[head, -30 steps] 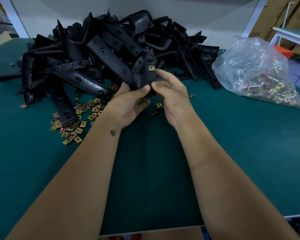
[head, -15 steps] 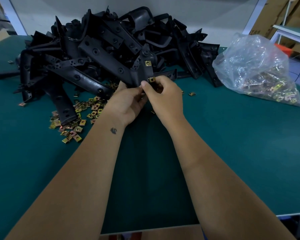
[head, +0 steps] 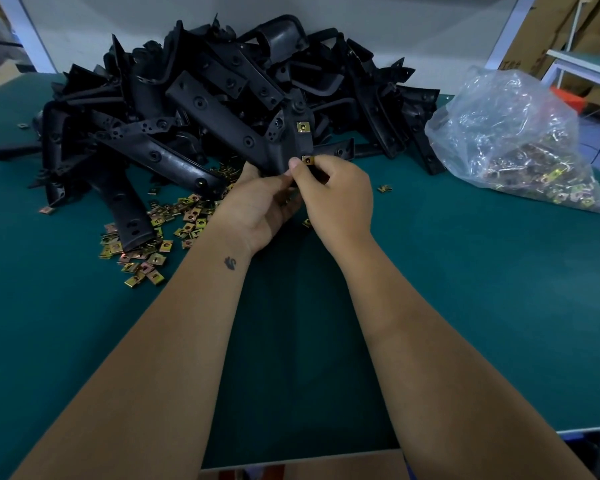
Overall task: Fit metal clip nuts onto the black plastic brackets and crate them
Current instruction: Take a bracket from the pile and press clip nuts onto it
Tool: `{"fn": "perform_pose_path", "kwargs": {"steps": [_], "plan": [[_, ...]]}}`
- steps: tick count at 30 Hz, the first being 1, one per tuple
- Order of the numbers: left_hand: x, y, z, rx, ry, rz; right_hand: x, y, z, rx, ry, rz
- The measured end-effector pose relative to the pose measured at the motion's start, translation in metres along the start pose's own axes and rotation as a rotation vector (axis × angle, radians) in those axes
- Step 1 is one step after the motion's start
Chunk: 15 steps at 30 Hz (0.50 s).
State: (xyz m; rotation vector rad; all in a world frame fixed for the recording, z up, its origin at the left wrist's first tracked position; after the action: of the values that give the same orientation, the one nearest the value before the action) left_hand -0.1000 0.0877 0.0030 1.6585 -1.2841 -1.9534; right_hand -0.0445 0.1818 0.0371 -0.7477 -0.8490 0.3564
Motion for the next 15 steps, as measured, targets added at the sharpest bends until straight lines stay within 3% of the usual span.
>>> {"fn": "perform_pose_path", "kwargs": {"steps": [15], "plan": [[-0.0033, -0.0032, -0.0089, -0.052, 0.076, 0.139, 0.005, 0.0086, -0.0077, -0.058, 0.065, -0.012]]}}
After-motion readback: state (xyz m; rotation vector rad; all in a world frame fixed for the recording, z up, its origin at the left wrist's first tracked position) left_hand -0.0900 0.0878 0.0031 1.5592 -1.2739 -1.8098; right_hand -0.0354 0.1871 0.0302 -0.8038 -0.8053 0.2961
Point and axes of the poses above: each hand's wrist, its own z-axis towards the middle knuckle, its own x-axis out of the back of the hand, y = z × x, the point moved 6 cm from there along z, towards the middle knuckle, and after that the axes turned 5 degrees about -z, right-handed, at the moved point
